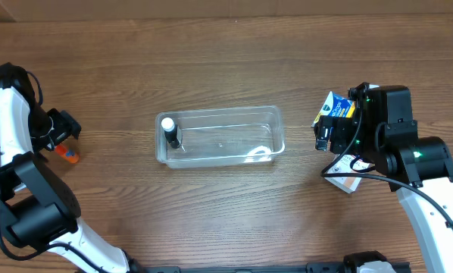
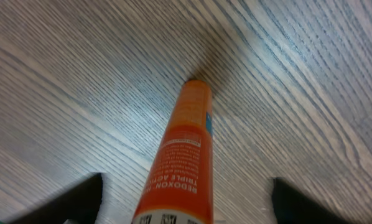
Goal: Pack container
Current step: 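Move left gripper to the white-capped orange tube and grasp it, then lower the orange tube into the container's left end with left gripper, then grasp the blue VapoDrops box with the right gripper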
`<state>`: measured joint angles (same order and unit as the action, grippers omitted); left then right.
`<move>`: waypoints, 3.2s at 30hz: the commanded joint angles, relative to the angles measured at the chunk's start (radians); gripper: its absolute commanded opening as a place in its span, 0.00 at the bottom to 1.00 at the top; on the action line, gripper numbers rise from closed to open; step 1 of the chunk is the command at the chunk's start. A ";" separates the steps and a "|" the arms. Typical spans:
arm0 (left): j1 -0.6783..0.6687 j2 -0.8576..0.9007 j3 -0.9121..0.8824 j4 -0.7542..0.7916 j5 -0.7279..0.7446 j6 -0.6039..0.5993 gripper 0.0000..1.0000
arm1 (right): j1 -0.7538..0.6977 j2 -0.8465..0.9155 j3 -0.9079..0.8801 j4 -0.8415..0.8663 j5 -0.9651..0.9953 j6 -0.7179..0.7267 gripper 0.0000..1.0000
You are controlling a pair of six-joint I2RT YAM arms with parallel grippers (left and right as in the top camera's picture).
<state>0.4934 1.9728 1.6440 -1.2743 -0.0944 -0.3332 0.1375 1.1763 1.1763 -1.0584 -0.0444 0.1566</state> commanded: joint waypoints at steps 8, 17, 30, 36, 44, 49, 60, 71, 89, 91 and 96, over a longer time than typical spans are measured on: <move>0.006 0.015 0.001 0.000 -0.013 0.008 0.29 | -0.004 -0.007 0.022 0.005 0.009 0.001 1.00; -0.097 -0.122 0.002 -0.056 0.076 0.039 0.04 | -0.004 -0.007 0.022 0.005 0.009 0.001 1.00; -0.734 -0.521 -0.083 -0.120 0.092 -0.114 0.04 | -0.004 -0.007 0.022 0.003 0.009 0.001 1.00; -0.754 -0.440 -0.279 0.020 0.098 -0.147 0.04 | -0.004 -0.007 0.022 0.001 0.009 0.001 1.00; -0.756 -0.356 -0.422 0.164 0.095 -0.154 0.04 | -0.004 -0.007 0.022 -0.002 0.009 0.001 1.00; -0.756 -0.312 -0.422 0.180 0.095 -0.153 0.21 | -0.004 -0.007 0.022 -0.002 0.009 0.001 1.00; -0.756 -0.312 -0.241 0.151 0.079 -0.096 0.70 | -0.004 -0.007 0.022 -0.002 0.010 0.001 1.00; -0.731 -0.492 0.092 -0.126 -0.072 -0.071 1.00 | -0.004 0.001 0.114 -0.056 0.086 0.152 1.00; -0.533 -0.587 0.092 -0.135 -0.070 -0.048 1.00 | -0.162 0.972 0.767 -0.249 0.095 0.125 1.00; -0.533 -0.587 0.092 -0.132 -0.070 -0.048 1.00 | -0.173 0.979 0.761 -0.255 0.095 0.125 1.00; -0.533 -0.587 0.092 -0.125 -0.070 -0.048 1.00 | -0.174 0.980 0.665 -0.206 0.095 0.125 1.00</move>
<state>-0.0448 1.3903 1.7184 -1.4052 -0.1547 -0.4080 -0.0330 2.1494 1.9022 -1.2919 0.0551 0.2871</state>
